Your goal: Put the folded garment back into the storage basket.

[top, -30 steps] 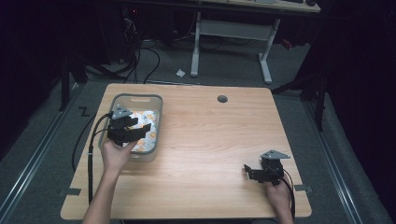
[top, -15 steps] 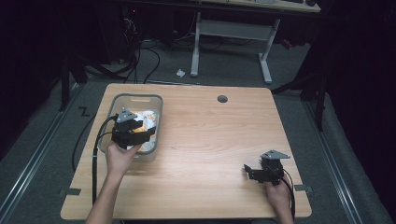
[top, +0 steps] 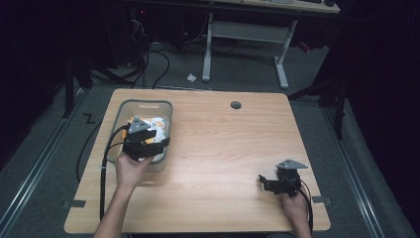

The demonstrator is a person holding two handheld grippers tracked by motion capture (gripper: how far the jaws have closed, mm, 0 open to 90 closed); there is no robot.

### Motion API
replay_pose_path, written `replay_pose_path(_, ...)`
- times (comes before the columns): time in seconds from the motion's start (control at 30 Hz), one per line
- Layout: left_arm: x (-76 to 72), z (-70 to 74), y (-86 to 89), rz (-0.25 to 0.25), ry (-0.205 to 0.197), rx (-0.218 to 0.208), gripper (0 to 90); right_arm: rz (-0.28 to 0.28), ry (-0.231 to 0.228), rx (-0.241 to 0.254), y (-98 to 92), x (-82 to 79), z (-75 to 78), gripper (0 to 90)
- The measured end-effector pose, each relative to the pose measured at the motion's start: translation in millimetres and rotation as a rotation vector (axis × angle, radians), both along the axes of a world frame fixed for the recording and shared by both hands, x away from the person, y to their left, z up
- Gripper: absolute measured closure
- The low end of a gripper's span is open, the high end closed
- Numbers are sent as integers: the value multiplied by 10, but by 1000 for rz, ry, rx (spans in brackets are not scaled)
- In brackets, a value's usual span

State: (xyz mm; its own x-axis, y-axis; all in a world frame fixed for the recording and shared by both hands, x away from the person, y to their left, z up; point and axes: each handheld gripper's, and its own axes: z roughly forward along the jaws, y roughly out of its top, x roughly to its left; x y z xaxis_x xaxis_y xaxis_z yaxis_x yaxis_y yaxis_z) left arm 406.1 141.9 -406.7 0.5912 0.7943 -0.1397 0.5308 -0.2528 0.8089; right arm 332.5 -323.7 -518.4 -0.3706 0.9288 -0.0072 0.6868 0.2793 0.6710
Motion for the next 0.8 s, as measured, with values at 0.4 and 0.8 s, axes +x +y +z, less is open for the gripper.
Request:
replay_pose_path(0.4,-61,7,-80,-29,-4,-9,394,0,0,0,0,0,0,138)
replay_pose_path(0.8,-115,1,-165,-61,-4,-12,392,0,0,0,0,0,0,138)
